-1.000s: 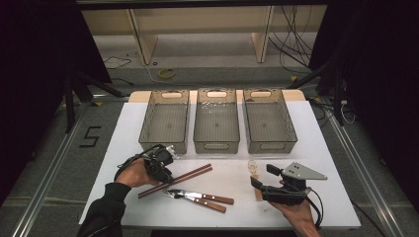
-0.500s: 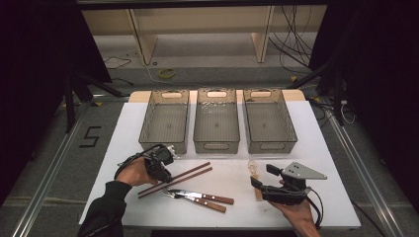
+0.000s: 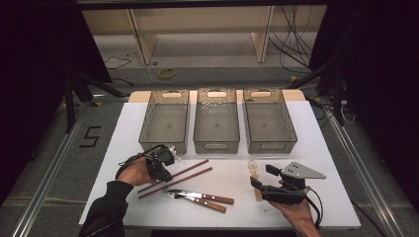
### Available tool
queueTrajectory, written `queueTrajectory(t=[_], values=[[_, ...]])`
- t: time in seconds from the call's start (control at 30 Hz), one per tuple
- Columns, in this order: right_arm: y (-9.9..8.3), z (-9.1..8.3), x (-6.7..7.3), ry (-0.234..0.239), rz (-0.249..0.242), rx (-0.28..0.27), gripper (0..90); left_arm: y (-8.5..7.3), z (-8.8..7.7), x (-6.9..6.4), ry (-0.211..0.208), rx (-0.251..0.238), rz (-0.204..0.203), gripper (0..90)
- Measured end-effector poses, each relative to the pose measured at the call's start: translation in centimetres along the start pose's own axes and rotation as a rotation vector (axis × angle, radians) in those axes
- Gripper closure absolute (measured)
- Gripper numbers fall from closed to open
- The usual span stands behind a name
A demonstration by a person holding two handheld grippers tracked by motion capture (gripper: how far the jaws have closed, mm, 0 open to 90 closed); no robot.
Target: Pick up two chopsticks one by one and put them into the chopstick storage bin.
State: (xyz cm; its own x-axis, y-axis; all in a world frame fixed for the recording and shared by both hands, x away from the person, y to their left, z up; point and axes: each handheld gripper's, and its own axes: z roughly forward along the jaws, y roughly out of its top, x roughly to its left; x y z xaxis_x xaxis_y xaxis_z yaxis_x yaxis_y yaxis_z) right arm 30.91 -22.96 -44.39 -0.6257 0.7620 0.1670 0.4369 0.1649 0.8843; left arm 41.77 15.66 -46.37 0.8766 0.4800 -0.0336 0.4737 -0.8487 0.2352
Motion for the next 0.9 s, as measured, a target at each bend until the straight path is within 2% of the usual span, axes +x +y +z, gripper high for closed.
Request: queueTrajectory(t=[0.13, 0.4, 0.7, 0.73, 0.9], values=[[0.0, 0.0, 0.0, 0.002, 0.002, 0.002, 26.6, -0.1, 0.0, -0.1, -0.001, -0.01, -0.001, 83.6], [0.1, -0.1, -0.1, 0.0, 0.006, 0.0, 26.8, -0.2, -0.1, -0.2, 0.002, -0.027, 0.028, 84.2], [0.1, -0.2, -0.3, -0.003, 0.014, -0.004, 26.9, -0.3, -1.9, -0.5, 0.015, -0.074, 0.042, 84.3], [0.1, -0.2, -0.3, -0.003, 0.017, -0.005, 26.9, -0.3, -2.1, -0.5, 0.018, -0.073, 0.054, 84.3], [0.1, -0.3, -0.3, -0.004, 0.018, -0.007, 26.9, -0.4, -2.8, -0.5, 0.031, -0.101, 0.042, 84.3]])
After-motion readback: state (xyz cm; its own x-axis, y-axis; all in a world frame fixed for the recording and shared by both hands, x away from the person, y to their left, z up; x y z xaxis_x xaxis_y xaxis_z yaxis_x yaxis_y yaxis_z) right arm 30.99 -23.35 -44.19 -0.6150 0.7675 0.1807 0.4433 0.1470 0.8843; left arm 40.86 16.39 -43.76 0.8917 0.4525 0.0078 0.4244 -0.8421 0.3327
